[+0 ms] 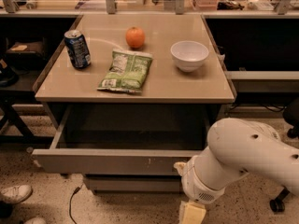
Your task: Close top drawer
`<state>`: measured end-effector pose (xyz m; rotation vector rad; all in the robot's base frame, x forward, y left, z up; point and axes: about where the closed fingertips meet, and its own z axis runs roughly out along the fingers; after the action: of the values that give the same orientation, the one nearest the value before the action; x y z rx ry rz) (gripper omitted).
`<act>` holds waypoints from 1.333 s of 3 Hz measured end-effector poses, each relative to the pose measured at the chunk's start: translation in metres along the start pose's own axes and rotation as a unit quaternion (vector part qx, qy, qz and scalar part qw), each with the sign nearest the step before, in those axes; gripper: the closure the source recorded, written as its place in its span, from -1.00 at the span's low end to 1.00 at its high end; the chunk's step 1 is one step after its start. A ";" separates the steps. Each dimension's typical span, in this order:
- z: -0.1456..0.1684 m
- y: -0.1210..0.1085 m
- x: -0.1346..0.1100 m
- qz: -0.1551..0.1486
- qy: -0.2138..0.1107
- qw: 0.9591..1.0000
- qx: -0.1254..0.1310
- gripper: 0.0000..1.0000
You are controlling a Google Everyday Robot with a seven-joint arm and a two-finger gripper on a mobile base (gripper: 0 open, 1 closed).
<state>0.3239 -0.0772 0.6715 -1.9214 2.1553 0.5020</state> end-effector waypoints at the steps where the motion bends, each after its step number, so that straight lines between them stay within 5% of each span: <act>1: 0.000 0.000 0.000 0.000 0.000 1.000 0.000 -0.64; 4: 0.001 -0.010 -0.006 -0.003 0.007 1.000 0.011 0.76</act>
Offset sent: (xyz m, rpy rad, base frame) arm 0.0000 0.0000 0.0000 0.0000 0.0000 0.0000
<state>0.3345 -0.0726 0.6718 -1.9243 2.1544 0.4631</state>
